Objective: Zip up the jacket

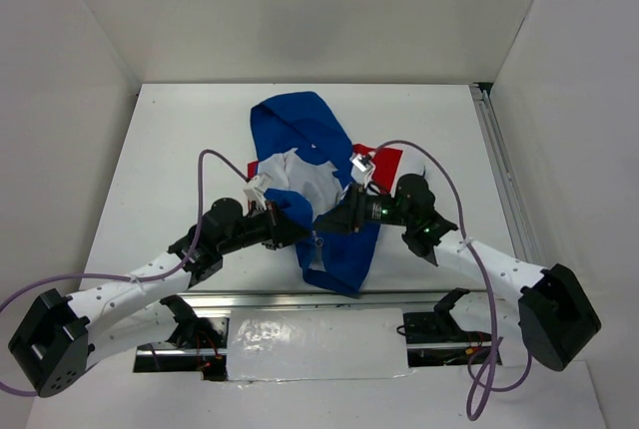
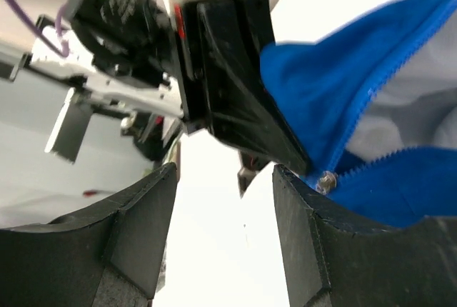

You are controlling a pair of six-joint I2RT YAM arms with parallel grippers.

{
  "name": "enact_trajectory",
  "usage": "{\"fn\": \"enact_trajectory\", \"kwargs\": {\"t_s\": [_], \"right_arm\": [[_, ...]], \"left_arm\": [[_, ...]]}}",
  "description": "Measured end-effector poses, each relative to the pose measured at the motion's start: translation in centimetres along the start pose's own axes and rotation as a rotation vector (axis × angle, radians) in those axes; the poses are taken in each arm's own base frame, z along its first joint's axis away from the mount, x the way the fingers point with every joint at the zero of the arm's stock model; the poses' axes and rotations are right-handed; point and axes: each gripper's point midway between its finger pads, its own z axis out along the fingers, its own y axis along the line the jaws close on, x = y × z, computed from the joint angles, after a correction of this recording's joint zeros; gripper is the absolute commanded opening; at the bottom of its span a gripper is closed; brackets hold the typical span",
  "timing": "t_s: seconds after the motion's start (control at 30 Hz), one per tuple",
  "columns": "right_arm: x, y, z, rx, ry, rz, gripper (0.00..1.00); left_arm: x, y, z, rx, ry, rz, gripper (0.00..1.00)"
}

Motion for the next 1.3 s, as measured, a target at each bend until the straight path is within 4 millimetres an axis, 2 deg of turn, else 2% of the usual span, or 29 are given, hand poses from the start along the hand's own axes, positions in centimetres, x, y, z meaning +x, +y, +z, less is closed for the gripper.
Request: {"fn": "enact_trajectory", "kwargs": {"t_s": [0.13, 0.2, 0.27, 0.37, 0.47, 0.53, 0.63, 0.73, 0.83, 1.03, 1.13, 1.3], "right_arm": [[-2.0, 0.0, 0.8, 0.122, -0.048, -0.091, 0.67], [-2.3, 0.1, 1.1, 0.213, -0.073, -0.178, 0.69], [-1.6, 0.4, 1.4, 0.304, -0.081, -0.272, 0.7], [0.8, 0.0, 1.5, 0.459, -0.051, -0.403, 0.7], [2.4, -2.2, 1.1, 0.657, -0.008, -0.499, 0.72], [3.6, -4.3, 0.5, 0.819, 0.048, -0.565, 0.73], [5.5, -7.6, -1.1, 1.038, 0.146, -0.69, 0.73], [6.4, -9.7, -2.9, 1.175, 0.22, -0.796, 0.73], [5.7, -10.3, -3.7, 1.243, 0.214, -0.853, 0.73], [4.1, -10.2, -4.3, 1.306, 0.15, -0.91, 0.73], [4.1, -10.1, -4.0, 1.291, 0.158, -0.915, 0.73], [5.3, -9.5, -2.8, 1.165, 0.201, -0.88, 0.73]], "left_arm": [[0.2, 0.4, 0.0, -0.025, 0.007, -0.008, 0.0], [0.2, 0.7, -0.1, -0.049, 0.014, -0.017, 0.0], [-0.1, 0.7, -0.1, -0.071, 0.014, -0.026, 0.0], [-0.7, 0.5, 0.2, -0.093, 0.014, -0.047, 0.0], [-0.9, 0.6, 0.6, -0.12, 0.026, -0.058, 0.0], [-0.9, 0.9, 0.8, -0.146, 0.04, -0.066, 0.0], [-1.0, 1.0, 1.1, -0.163, 0.053, -0.073, 0.0], [-0.9, 1.2, 1.2, -0.173, 0.062, -0.077, 0.0], [-0.7, 1.4, 1.1, -0.183, 0.07, -0.08, 0.0], [-0.6, 1.5, 1.1, -0.188, 0.074, -0.082, 0.0], [-0.6, 1.5, 1.1, -0.188, 0.074, -0.082, 0.0], [-0.5, 1.6, 1.0, -0.192, 0.078, -0.084, 0.0]]}}
